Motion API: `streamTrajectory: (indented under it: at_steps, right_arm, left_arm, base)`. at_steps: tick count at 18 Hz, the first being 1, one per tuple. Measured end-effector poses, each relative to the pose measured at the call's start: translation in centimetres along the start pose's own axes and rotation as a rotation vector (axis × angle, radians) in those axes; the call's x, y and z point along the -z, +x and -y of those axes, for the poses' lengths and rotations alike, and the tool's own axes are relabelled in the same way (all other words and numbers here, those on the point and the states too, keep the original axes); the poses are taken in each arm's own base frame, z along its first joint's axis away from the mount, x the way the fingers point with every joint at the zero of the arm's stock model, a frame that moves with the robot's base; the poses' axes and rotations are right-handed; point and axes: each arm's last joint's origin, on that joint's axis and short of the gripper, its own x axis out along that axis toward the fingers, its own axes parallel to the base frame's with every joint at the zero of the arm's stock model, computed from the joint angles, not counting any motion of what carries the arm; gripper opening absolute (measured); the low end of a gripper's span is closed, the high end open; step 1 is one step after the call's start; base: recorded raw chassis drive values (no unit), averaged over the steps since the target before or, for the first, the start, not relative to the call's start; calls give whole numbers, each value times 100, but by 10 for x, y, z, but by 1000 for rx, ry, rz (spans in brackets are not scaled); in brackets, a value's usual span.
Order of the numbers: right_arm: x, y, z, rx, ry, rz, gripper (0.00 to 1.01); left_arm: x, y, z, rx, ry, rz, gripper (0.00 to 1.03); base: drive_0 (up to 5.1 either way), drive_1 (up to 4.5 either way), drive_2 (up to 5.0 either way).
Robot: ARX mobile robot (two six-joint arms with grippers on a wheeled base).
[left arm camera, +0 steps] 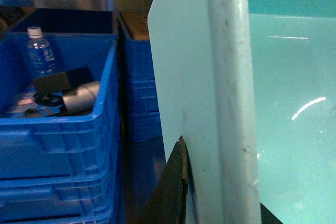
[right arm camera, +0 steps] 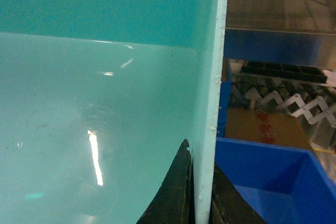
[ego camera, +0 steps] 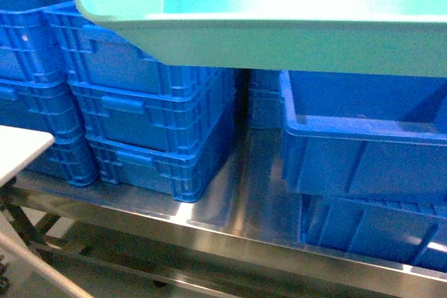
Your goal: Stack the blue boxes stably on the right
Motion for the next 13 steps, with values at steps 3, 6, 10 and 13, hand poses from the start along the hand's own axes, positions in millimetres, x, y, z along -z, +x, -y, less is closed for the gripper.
streamTrajectory:
  at_steps: [3, 6, 10, 13]
  right_arm:
    - [0, 0, 0, 0, 1, -3, 2]
    - [0, 0, 0, 0, 3, 3, 2]
    - [1, -1, 4, 12, 2, -5, 2]
    - [1, -1, 4, 7, 6, -6, 2]
  left_arm:
    - [0, 0, 0, 0, 0, -2, 6]
    - [0, 0, 0, 1, 0, 3, 6]
    - [0, 0, 3, 4, 5, 1, 6]
    - [0, 0, 2, 4, 5, -1, 6]
  base:
    - [317, -505, -251]
    - [304, -521, -264]
    - [302, -522, -264]
    - [204, -202, -317]
